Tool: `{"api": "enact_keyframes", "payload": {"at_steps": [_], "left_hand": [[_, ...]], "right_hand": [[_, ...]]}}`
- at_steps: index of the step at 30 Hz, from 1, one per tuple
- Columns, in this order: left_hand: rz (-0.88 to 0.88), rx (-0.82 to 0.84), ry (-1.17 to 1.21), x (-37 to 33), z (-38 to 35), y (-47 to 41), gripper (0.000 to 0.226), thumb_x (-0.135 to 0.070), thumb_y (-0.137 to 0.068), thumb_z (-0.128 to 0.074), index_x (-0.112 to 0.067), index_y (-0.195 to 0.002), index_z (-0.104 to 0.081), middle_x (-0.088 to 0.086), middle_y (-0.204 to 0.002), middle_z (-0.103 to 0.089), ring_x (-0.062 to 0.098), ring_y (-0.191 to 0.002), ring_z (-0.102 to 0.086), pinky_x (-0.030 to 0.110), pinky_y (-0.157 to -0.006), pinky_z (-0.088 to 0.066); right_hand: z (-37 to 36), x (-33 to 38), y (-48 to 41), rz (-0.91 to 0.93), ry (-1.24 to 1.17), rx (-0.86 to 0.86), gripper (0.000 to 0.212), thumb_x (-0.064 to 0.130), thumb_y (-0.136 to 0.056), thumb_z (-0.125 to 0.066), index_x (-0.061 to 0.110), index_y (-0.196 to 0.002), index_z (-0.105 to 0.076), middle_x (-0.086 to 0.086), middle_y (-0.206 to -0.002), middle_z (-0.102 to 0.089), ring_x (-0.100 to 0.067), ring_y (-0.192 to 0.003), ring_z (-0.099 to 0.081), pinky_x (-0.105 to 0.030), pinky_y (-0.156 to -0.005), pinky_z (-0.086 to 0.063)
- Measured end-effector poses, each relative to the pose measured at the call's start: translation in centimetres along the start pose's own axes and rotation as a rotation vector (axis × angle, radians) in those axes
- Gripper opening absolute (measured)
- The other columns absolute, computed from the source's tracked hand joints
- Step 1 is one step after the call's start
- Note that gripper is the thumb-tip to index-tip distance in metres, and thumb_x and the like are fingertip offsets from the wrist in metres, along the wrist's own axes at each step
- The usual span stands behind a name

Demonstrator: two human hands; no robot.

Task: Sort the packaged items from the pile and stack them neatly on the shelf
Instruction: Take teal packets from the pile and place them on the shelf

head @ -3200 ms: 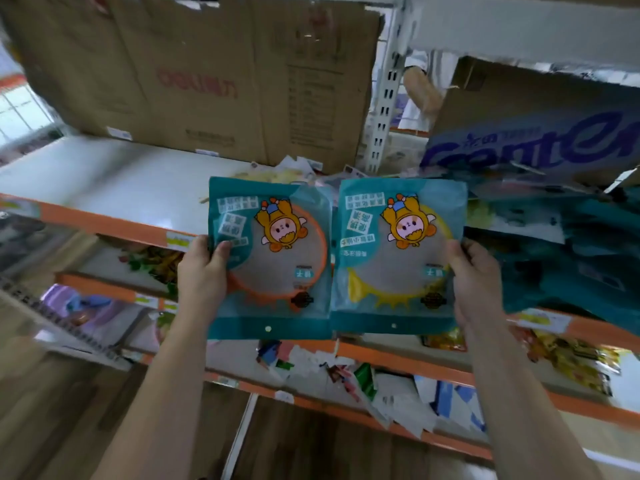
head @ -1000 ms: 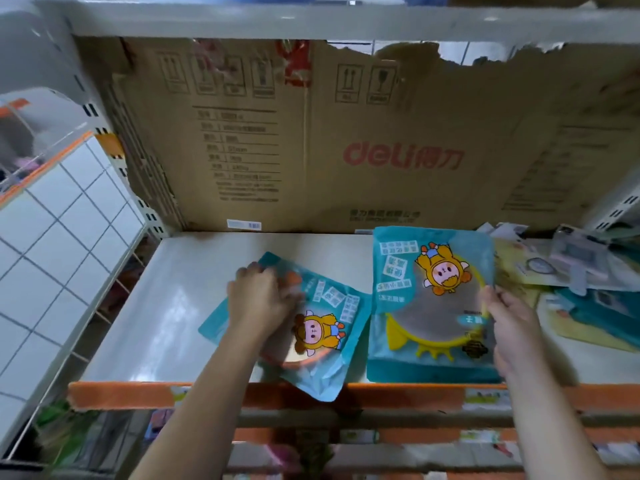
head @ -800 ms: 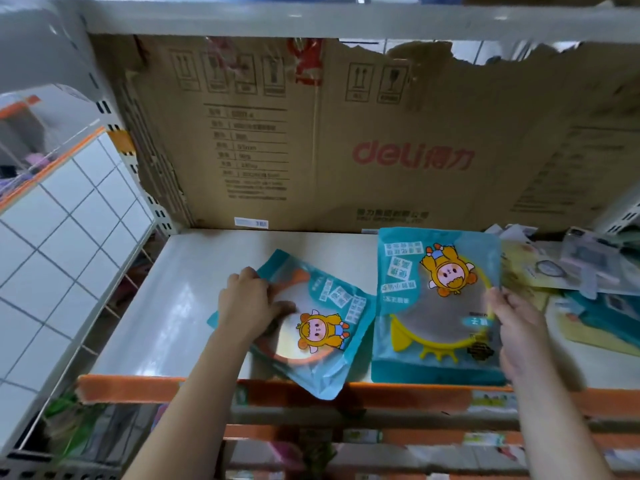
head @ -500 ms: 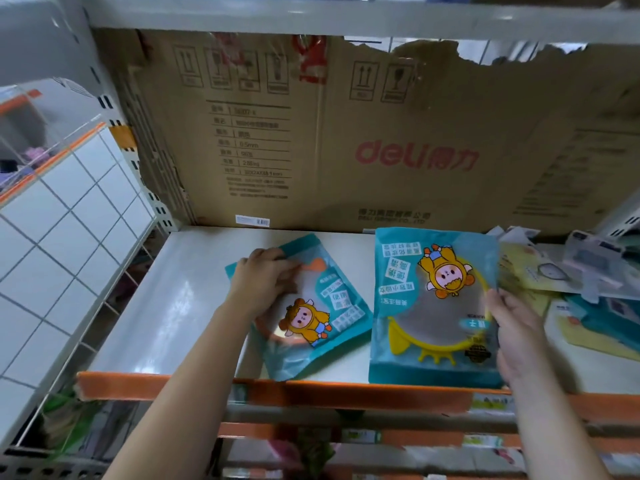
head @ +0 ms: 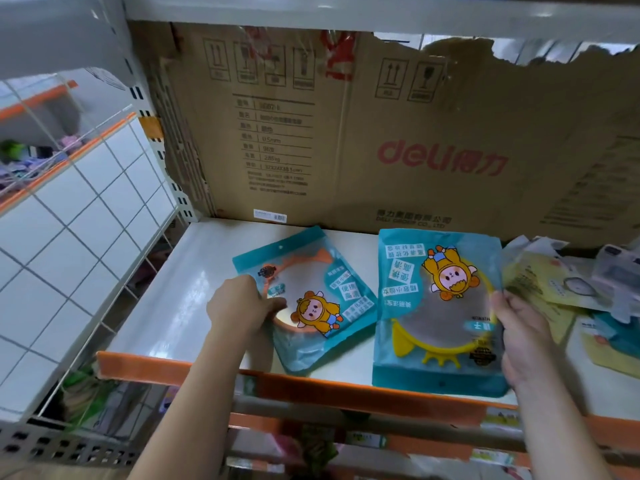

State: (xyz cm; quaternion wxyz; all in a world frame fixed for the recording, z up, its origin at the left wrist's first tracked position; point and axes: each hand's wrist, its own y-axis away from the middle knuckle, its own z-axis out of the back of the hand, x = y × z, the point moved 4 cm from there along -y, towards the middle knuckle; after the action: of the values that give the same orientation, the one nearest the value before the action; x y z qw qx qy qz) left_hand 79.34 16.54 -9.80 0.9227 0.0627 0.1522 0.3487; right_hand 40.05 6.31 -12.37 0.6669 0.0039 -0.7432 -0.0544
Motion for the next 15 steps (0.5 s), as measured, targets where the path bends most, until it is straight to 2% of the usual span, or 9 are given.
{"api": "enact_keyframes", "payload": {"at_steps": [4, 7, 9, 11, 13, 15], "left_hand": [[-0.04, -0.059, 0.08, -0.5, -0.4, -0.1, 0.029, -0.049, -0.086, -0.067, -0.02, -0.092, -0.064, -0.001, -0.087, -0.065, 0.019, -0.077, -0.06, 0.027, -0.06, -0.045], [-0.074, -0.132, 0.188, -0.6, 0.1, -0.1, 0.011, -0.034, -0.095, -0.059, -0.022, -0.095, -0.056, -0.002, -0.089, -0.063, 0.018, -0.075, -0.057, 0.029, -0.06, -0.048], [-0.064, -0.192, 0.331, 0.0, 1.0, -0.5, 0.011, -0.029, -0.096, -0.059, -0.019, -0.097, -0.054, -0.001, -0.083, -0.059, 0.015, -0.068, -0.052, 0.028, -0.054, -0.041], [-0.05, -0.237, 0.513, 1.2, 2.2, -1.5, 0.017, -0.028, -0.094, -0.063, -0.016, -0.102, -0.056, -0.001, -0.081, -0.06, 0.013, -0.066, -0.053, 0.028, -0.054, -0.04], [-0.008, -0.257, 0.661, 2.5, 3.3, -3.0, 0.031, -0.03, -0.092, -0.066, -0.012, -0.115, -0.058, 0.002, -0.091, -0.066, 0.02, -0.08, -0.062, 0.034, -0.067, -0.05], [0.016, -0.249, 0.675, 3.3, 3.9, -4.4, 0.036, -0.032, -0.09, -0.067, -0.01, -0.119, -0.063, 0.008, -0.101, -0.07, 0.025, -0.091, -0.064, 0.037, -0.078, -0.052]], "right_hand": [[0.0, 0.1, 0.0, -0.006, 0.009, 0.005, 0.09, 0.079, -0.033, -0.079, 0.023, -0.103, -0.072, -0.005, -0.114, -0.071, -0.026, -0.117, -0.061, -0.047, -0.103, -0.047], [0.1, 0.2, 0.0, 0.005, 0.01, 0.006, 0.091, 0.079, -0.032, -0.08, 0.022, -0.103, -0.072, -0.005, -0.113, -0.071, -0.025, -0.115, -0.062, -0.038, -0.096, -0.05], [-0.1, 0.4, 0.1, 0.021, 0.008, 0.016, 0.085, 0.079, -0.034, -0.08, 0.021, -0.097, -0.073, -0.007, -0.11, -0.071, -0.023, -0.11, -0.063, -0.034, -0.095, -0.05], [-0.3, 0.5, 0.1, 0.028, 0.01, 0.027, 0.081, 0.078, -0.037, -0.08, 0.022, -0.094, -0.074, -0.011, -0.111, -0.07, -0.024, -0.108, -0.063, -0.037, -0.096, -0.049], [-0.5, 0.6, 0.3, 0.03, 0.014, 0.034, 0.081, 0.078, -0.039, -0.079, 0.021, -0.097, -0.074, -0.012, -0.113, -0.07, -0.025, -0.11, -0.063, -0.037, -0.097, -0.048], [-0.9, 0.6, 0.4, 0.033, 0.012, 0.045, 0.085, 0.076, -0.04, -0.08, 0.017, -0.101, -0.072, -0.01, -0.113, -0.07, -0.023, -0.112, -0.063, -0.033, -0.096, -0.05]]}}
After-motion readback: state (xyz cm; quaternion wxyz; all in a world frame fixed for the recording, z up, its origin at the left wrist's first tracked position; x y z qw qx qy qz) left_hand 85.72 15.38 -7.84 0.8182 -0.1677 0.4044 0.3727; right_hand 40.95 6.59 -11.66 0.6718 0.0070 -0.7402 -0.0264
